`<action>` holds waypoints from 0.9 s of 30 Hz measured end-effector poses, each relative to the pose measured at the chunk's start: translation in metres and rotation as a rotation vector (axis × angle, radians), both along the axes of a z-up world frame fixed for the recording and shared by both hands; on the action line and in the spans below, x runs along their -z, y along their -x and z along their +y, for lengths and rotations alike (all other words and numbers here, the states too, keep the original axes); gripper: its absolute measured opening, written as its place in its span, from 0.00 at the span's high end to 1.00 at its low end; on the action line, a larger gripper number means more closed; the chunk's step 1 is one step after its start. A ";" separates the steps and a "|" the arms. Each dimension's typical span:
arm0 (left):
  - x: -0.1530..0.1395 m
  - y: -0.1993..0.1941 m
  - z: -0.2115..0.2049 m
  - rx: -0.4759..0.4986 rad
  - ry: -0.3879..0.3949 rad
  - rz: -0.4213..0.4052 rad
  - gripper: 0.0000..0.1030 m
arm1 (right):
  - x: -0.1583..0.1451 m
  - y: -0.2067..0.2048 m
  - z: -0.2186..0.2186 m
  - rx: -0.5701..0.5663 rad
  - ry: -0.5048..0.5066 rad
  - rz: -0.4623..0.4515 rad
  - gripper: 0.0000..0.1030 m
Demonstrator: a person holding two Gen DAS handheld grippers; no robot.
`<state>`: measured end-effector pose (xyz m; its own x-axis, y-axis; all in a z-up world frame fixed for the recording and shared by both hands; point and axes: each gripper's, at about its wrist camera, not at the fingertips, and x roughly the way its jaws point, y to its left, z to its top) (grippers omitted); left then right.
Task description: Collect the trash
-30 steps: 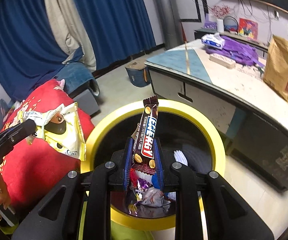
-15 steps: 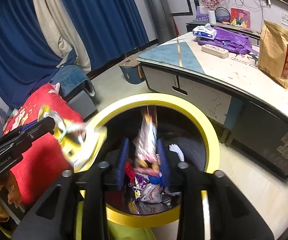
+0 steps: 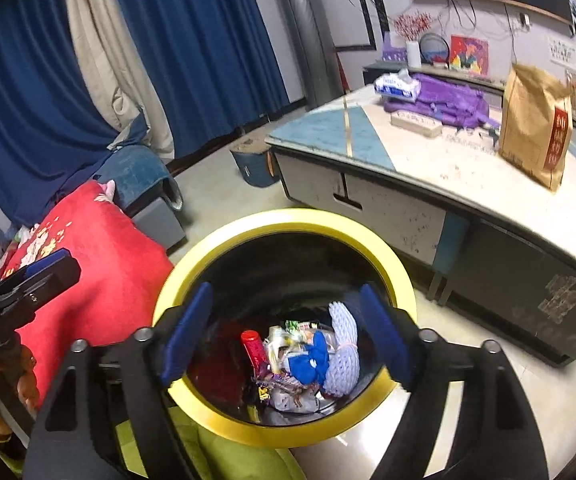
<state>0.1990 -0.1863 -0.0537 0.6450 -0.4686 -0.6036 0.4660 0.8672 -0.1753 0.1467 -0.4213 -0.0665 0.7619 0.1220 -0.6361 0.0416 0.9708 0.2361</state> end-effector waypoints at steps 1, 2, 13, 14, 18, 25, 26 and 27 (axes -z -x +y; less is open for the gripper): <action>-0.001 0.002 0.004 -0.005 -0.001 -0.002 0.11 | -0.004 0.002 0.005 -0.006 0.009 -0.016 0.17; -0.003 0.006 0.010 -0.018 -0.007 -0.007 0.11 | -0.009 0.005 0.008 -0.013 0.013 -0.032 0.16; -0.026 0.051 0.088 -0.196 0.012 -0.075 0.10 | -0.051 0.043 0.069 -0.080 0.030 -0.185 0.06; -0.030 0.057 0.095 -0.212 0.014 -0.089 0.10 | -0.053 0.047 0.076 -0.085 0.026 -0.193 0.06; -0.043 0.076 0.115 -0.248 0.015 -0.139 0.10 | -0.060 0.068 0.108 -0.078 0.051 -0.280 0.06; -0.044 0.122 0.148 -0.321 0.001 -0.225 0.10 | -0.064 0.102 0.148 -0.026 0.155 -0.478 0.06; -0.044 0.130 0.152 -0.332 -0.002 -0.246 0.10 | -0.062 0.104 0.152 -0.026 0.162 -0.485 0.06; -0.043 0.137 0.154 -0.341 -0.012 -0.268 0.10 | -0.061 0.106 0.155 -0.027 0.165 -0.489 0.06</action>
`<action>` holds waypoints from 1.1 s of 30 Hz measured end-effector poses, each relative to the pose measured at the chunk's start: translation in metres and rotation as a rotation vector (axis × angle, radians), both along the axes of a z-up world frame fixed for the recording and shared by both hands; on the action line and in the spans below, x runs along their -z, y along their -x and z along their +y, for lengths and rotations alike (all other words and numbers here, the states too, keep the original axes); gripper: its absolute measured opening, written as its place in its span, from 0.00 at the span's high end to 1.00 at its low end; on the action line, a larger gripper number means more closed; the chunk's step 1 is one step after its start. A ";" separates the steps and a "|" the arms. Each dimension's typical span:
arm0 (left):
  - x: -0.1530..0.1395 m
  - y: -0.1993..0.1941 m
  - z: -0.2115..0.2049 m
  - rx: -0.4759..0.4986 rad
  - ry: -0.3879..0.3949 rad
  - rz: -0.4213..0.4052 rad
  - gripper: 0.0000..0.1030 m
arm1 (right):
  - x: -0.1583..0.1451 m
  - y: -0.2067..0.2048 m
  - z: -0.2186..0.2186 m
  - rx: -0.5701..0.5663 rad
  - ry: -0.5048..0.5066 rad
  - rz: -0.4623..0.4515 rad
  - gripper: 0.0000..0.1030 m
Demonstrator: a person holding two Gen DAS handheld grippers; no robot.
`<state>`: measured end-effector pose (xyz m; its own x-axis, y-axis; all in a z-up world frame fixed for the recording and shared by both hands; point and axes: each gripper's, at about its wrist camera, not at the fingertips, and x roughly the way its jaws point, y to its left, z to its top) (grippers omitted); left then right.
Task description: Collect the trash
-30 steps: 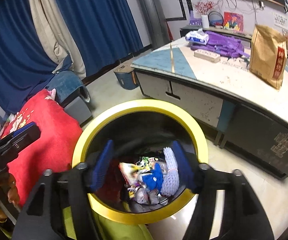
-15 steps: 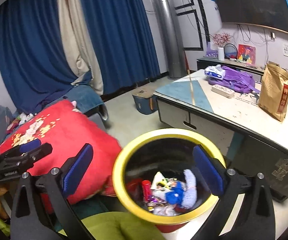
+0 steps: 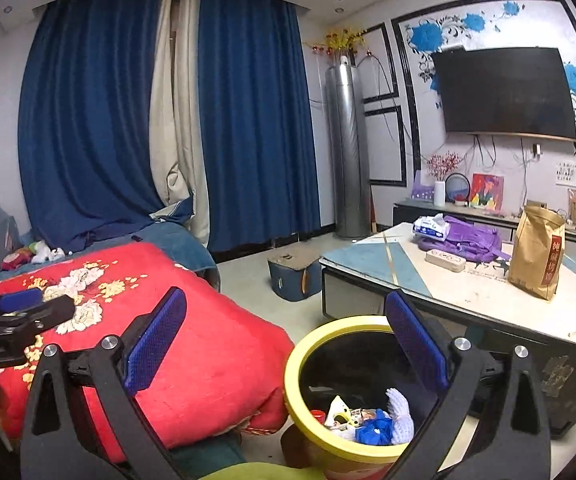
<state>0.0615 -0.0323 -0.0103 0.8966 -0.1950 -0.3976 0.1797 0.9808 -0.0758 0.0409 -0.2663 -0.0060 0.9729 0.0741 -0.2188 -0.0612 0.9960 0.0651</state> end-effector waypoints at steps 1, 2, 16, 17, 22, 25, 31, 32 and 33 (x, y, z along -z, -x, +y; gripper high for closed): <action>0.000 0.005 0.003 -0.008 -0.010 -0.015 0.10 | 0.002 0.002 0.004 -0.003 0.007 -0.001 0.06; 0.001 0.012 0.006 -0.023 -0.018 -0.040 0.10 | 0.005 0.004 0.009 -0.009 0.016 -0.002 0.06; 0.001 0.024 0.018 -0.051 0.048 -0.066 0.10 | 0.009 0.015 0.030 -0.079 0.044 -0.025 0.06; 0.001 0.025 0.018 -0.053 0.048 -0.069 0.10 | 0.009 0.015 0.030 -0.082 0.047 -0.027 0.06; 0.001 0.024 0.017 -0.057 0.047 -0.068 0.10 | 0.009 0.015 0.031 -0.097 0.049 -0.033 0.06; 0.000 0.025 0.017 -0.061 0.052 -0.068 0.10 | 0.009 0.012 0.031 -0.094 0.049 -0.023 0.06; 0.000 0.027 0.016 -0.066 0.053 -0.069 0.10 | 0.010 0.011 0.029 -0.091 0.048 -0.020 0.06; 0.001 0.027 0.015 -0.067 0.052 -0.068 0.10 | 0.010 0.011 0.029 -0.092 0.047 -0.020 0.06; 0.000 0.027 0.015 -0.067 0.054 -0.068 0.10 | 0.010 0.011 0.029 -0.092 0.048 -0.020 0.06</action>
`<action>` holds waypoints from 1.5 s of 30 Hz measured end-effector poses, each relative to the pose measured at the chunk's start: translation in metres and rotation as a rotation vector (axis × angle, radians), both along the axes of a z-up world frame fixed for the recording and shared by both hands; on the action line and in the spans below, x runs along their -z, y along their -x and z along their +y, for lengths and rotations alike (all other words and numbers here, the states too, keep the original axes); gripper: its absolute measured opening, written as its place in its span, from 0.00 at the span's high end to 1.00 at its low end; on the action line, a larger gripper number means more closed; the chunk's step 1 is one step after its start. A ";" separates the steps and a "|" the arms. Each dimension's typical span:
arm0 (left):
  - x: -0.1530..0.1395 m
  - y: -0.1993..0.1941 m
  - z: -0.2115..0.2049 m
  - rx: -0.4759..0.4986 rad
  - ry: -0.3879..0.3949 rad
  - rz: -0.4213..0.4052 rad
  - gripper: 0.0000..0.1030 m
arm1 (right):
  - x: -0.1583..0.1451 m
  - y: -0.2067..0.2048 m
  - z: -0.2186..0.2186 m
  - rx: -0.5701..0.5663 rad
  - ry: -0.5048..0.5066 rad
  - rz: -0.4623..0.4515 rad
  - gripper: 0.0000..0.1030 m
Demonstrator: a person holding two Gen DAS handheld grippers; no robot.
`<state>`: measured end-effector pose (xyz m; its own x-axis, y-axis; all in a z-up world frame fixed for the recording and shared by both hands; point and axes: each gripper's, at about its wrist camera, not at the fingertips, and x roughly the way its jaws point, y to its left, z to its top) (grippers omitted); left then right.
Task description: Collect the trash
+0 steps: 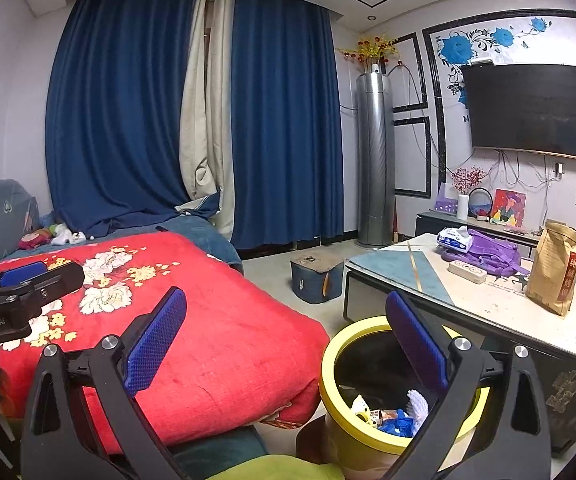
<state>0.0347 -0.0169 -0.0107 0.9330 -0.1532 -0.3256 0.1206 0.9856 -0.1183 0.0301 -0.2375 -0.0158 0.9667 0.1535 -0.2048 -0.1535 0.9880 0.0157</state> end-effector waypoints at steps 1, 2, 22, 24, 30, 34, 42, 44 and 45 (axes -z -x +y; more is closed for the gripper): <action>0.000 0.000 0.000 0.000 0.000 0.000 0.10 | 0.000 0.000 0.000 0.000 0.000 0.000 0.06; 0.000 0.000 0.000 -0.002 0.000 -0.001 0.10 | 0.000 0.000 0.000 0.000 0.000 0.000 0.06; -0.001 0.003 0.000 -0.007 -0.002 -0.003 0.10 | 0.001 0.000 -0.001 -0.002 -0.001 0.002 0.06; -0.001 0.003 0.001 -0.008 -0.002 -0.002 0.10 | 0.001 0.001 -0.001 -0.002 -0.003 0.001 0.06; -0.003 0.003 0.002 -0.011 -0.003 0.002 0.10 | 0.002 0.000 -0.001 -0.001 -0.004 0.002 0.06; -0.004 0.004 0.002 -0.013 -0.005 0.002 0.10 | 0.002 0.000 -0.001 -0.002 -0.005 0.003 0.06; -0.005 0.005 0.001 -0.014 -0.005 0.002 0.10 | 0.004 0.001 0.001 -0.004 -0.008 0.004 0.06; -0.005 0.005 0.001 -0.015 -0.005 0.003 0.10 | 0.004 0.001 0.001 -0.004 -0.007 0.004 0.06; -0.005 0.005 0.001 -0.014 -0.006 0.002 0.10 | 0.004 0.001 0.001 -0.005 -0.008 0.004 0.06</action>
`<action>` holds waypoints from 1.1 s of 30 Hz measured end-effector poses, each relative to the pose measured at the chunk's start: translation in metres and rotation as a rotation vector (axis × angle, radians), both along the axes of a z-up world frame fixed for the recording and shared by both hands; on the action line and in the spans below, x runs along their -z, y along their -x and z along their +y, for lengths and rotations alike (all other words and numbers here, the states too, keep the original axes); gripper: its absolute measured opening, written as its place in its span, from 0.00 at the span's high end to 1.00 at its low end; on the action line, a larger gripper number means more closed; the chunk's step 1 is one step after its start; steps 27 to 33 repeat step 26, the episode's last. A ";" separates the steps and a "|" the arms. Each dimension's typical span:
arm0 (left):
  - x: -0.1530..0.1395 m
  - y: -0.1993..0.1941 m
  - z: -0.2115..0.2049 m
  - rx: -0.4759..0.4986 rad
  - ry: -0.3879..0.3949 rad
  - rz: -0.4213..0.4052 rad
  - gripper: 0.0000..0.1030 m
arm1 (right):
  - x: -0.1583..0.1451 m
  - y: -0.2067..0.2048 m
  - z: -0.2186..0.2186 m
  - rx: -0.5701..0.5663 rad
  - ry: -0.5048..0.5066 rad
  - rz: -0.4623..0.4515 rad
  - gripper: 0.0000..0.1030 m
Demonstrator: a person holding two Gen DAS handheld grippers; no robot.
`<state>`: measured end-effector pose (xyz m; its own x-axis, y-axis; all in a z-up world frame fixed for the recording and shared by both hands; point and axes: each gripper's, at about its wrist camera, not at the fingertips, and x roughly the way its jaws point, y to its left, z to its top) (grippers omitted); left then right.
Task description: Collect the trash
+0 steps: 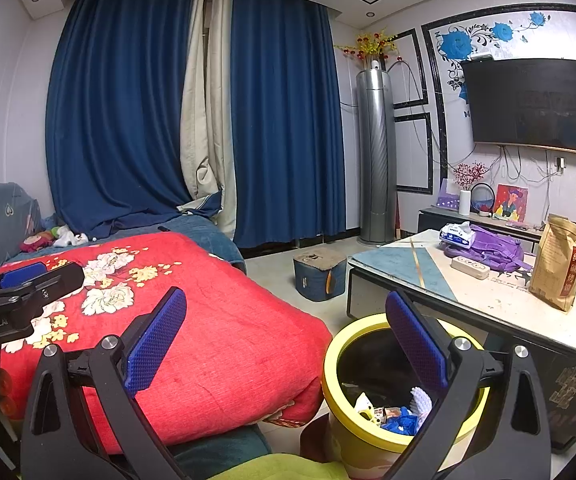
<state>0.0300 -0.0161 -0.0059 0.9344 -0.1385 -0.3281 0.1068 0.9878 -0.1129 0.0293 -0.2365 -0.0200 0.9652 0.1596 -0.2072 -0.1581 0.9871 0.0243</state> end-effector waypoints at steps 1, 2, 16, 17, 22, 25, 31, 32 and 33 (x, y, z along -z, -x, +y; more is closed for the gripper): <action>0.000 0.000 0.000 0.000 -0.001 0.000 0.10 | 0.000 0.000 0.000 0.000 -0.001 0.000 0.06; 0.000 0.000 0.000 -0.001 -0.002 -0.001 0.10 | 0.000 0.000 0.001 0.001 -0.001 0.001 0.06; 0.005 -0.013 0.008 -0.040 -0.019 0.038 0.10 | 0.001 -0.008 0.012 -0.010 0.000 0.022 0.06; 0.006 -0.015 0.012 -0.048 -0.004 0.046 0.10 | 0.000 -0.010 0.015 -0.017 0.003 0.027 0.06; 0.005 -0.023 0.073 -0.225 0.068 0.126 0.10 | -0.010 -0.032 0.062 -0.120 0.000 0.075 0.06; 0.000 -0.012 0.159 -0.463 0.103 0.123 0.10 | -0.011 -0.056 0.138 -0.291 0.011 0.176 0.06; 0.000 -0.004 0.189 -0.551 0.102 0.131 0.10 | -0.009 -0.064 0.179 -0.383 0.017 0.236 0.06; 0.000 -0.004 0.189 -0.551 0.102 0.131 0.10 | -0.009 -0.064 0.179 -0.383 0.017 0.236 0.06; 0.000 -0.004 0.189 -0.551 0.102 0.131 0.10 | -0.009 -0.064 0.179 -0.383 0.017 0.236 0.06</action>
